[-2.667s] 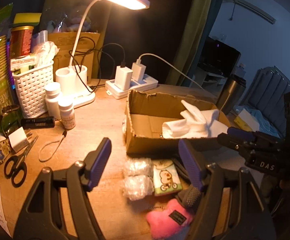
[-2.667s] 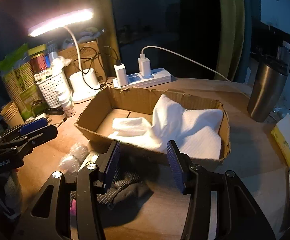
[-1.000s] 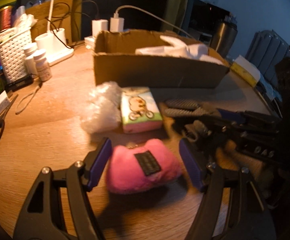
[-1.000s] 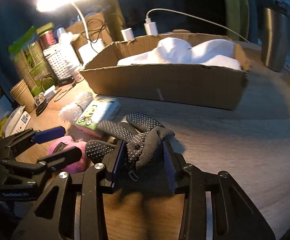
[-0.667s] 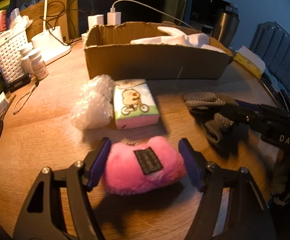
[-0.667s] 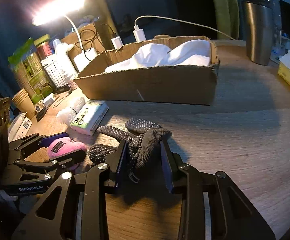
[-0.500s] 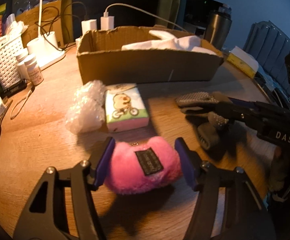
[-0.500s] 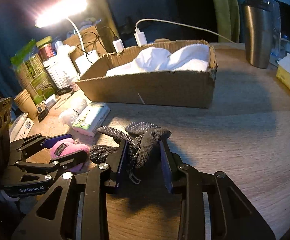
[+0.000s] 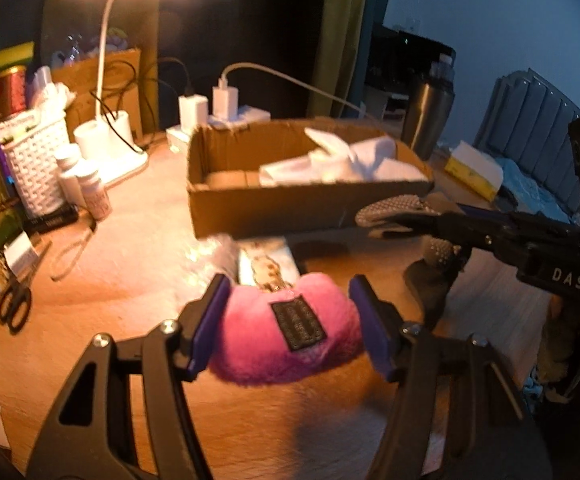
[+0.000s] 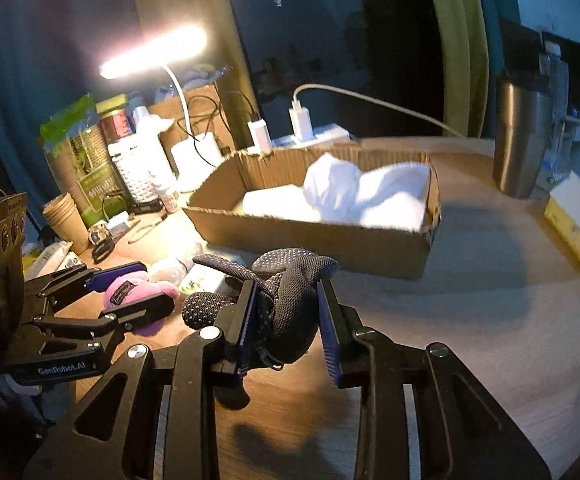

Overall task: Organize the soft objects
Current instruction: 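Carry the grey sock toward the box while the left gripper carries the pink plush there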

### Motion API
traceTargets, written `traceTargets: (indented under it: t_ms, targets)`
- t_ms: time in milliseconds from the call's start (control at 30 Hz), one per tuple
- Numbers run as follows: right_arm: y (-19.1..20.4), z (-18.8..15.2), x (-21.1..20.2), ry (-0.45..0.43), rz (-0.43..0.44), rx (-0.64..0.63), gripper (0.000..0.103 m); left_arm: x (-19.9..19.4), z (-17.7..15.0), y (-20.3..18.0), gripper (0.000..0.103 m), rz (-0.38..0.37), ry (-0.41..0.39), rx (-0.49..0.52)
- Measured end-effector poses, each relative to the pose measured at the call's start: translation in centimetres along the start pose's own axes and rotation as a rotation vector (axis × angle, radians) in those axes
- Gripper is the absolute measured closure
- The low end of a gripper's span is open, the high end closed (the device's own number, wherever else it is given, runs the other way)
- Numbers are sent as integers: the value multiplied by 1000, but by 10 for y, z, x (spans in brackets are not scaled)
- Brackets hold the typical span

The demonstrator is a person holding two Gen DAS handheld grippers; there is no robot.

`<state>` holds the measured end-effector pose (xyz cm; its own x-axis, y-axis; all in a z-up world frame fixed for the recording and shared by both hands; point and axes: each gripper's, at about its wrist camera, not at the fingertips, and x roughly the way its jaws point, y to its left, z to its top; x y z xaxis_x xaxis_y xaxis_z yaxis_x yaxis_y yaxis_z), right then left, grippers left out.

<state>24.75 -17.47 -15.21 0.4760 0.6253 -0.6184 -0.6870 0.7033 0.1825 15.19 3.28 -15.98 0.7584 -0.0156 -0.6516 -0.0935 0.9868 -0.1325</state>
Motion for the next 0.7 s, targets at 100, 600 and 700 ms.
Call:
traceTargets:
  t_ms: [100, 600, 700]
  targets:
    - [6, 9, -4, -15, -4, -20, 72, -9, 8, 8, 40, 9, -32, -5]
    - [32, 62, -3, -66, -17, -104, 72, -33, 48, 55, 40, 39, -151, -61]
    - [35, 73, 3, -72, -17, -112, 72, -35, 52, 65, 40, 44, -165, -84]
